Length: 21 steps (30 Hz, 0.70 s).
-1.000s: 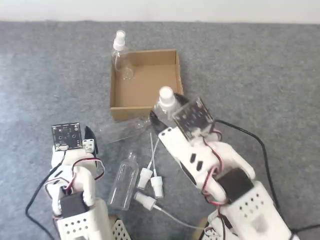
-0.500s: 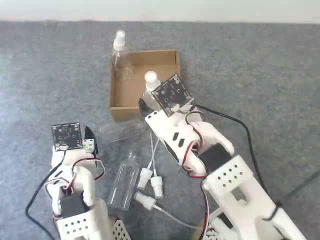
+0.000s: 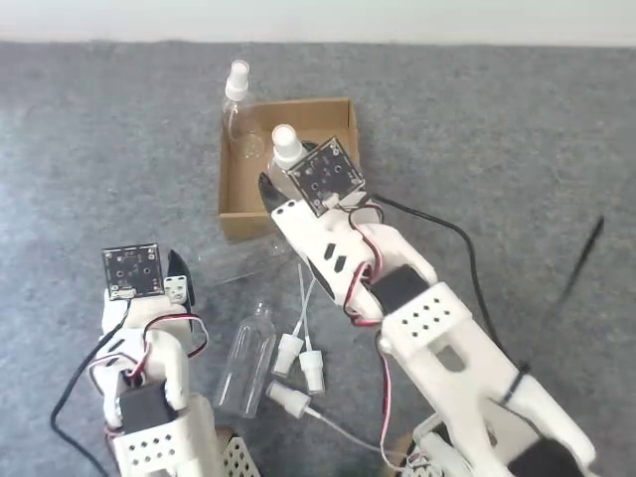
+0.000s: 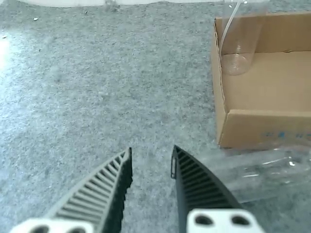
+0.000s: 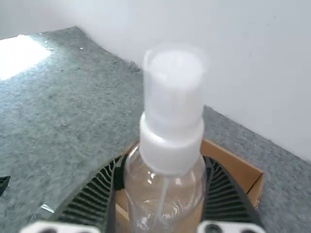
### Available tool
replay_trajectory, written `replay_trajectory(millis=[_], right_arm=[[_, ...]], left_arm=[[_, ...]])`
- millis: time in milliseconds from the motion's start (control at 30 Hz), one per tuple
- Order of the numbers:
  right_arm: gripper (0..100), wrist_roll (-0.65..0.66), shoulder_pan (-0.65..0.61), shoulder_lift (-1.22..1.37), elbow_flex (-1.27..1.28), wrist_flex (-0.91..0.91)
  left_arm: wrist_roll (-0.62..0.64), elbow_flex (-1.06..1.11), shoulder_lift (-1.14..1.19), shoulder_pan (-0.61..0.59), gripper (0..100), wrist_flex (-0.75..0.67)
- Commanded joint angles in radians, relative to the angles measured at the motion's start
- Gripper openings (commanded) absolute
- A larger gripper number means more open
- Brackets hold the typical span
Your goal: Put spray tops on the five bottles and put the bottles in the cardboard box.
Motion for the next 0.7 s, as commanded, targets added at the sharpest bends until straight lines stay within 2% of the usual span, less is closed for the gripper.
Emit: replay_trajectory(millis=[0, 667], right_arm=[[11.1, 0.006, 0.008, 0.033, -0.117, -0.082], [11.2, 0.005, -0.03, 0.702, -0.687, -0.087]], left_arm=[[-0.005, -0.005, -0.017, -0.003, 12, -0.029], [-0.005, -0.005, -0.017, -0.003, 12, -0.026]])
